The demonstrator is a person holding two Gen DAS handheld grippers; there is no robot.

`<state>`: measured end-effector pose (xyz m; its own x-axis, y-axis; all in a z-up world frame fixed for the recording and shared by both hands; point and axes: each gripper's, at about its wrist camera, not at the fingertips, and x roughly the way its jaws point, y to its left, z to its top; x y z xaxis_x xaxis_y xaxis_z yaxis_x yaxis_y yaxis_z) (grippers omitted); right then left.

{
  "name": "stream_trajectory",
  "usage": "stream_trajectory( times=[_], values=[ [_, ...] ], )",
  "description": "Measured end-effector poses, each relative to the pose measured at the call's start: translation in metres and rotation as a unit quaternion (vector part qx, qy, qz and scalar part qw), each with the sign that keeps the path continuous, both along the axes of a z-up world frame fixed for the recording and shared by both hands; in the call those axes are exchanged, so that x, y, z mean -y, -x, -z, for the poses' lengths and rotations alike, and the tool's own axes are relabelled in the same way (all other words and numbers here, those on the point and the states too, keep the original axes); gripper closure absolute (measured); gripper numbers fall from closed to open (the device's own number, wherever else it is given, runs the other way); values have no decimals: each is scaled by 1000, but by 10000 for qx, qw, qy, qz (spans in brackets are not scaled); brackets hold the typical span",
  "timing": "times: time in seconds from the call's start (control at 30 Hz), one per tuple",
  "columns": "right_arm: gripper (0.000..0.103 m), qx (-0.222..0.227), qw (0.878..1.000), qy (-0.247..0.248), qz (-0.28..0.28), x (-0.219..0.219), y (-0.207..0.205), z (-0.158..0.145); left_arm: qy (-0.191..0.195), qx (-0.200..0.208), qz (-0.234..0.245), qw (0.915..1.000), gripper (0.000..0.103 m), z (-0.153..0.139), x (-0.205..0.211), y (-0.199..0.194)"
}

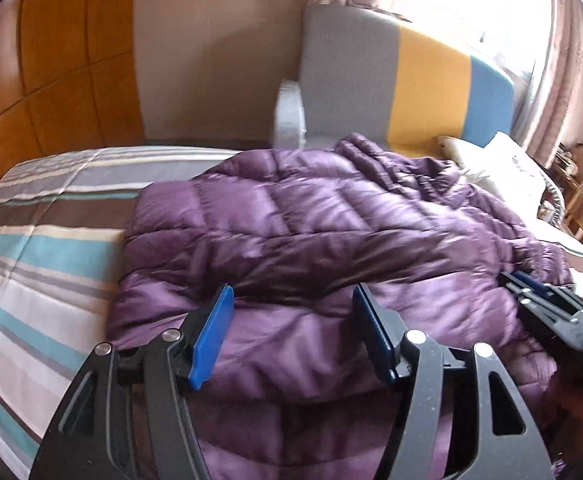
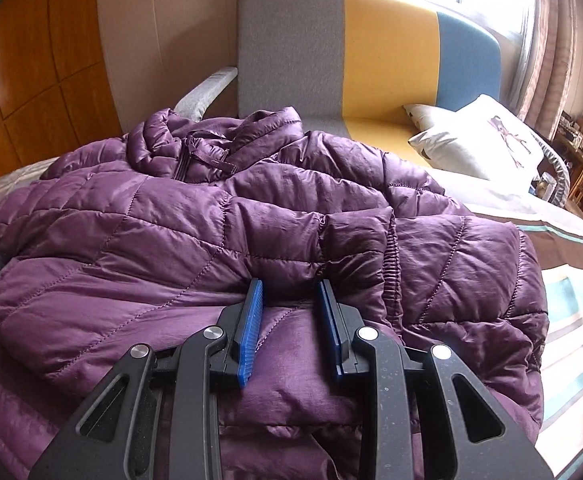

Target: Fold large clothes

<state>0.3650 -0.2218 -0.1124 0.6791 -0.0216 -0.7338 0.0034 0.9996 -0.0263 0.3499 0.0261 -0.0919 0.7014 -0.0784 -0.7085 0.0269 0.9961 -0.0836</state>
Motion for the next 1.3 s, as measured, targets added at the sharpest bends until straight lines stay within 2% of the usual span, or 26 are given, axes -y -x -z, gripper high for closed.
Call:
stream_trajectory(
  times=[0.13, 0.2, 0.27, 0.37, 0.47, 0.57, 0.7, 0.8, 0.87, 1.0, 1.13, 1.3],
  values=[
    [75, 14, 10000, -4, 3, 1, 2, 1, -222, -47, 113, 9997, 41, -2, 20, -17],
    [75, 13, 10000, 29, 8, 0, 2, 1, -372, -218, 95, 9990, 38, 7, 24, -33],
    [75, 17, 9999, 107, 15, -3, 4, 2, -371, -354, 27, 9987, 30, 16, 23, -44],
    [75, -14, 9997, 226, 20, -8, 3, 4, -399, -350, 111, 9985, 28, 31, 21, -54],
    [75, -14, 9997, 233, 21, -10, 2, 5, -436, -331, 104, 9984, 28, 32, 22, -54],
    [75, -34, 9999, 97, -4, -8, 2, 1, -327, -289, 93, 9990, 28, 25, 18, -45],
    [75, 138, 9989, -452, -29, 10, 10, -22, -205, -167, 119, 9996, 23, 8, 4, -28],
    [75, 355, 9980, -532, 0, 17, 7, -39, -321, 79, -84, 9994, 22, -6, -12, -24],
    [75, 288, 9981, -548, 41, 17, -4, -41, -311, 58, -212, 9993, 22, -8, -21, -30],
    [75, -73, 9996, -269, 85, 15, -29, -21, -441, -305, -638, 9965, 22, 8, -38, -51],
    [75, -110, 9999, 4, -5, 9, -45, -2, -527, -453, -491, 9964, 19, 33, -41, -61],
    [75, -57, 10000, -54, 24, 14, -48, 2, -505, -454, -513, 9964, 19, 36, -42, -64]
  ],
)
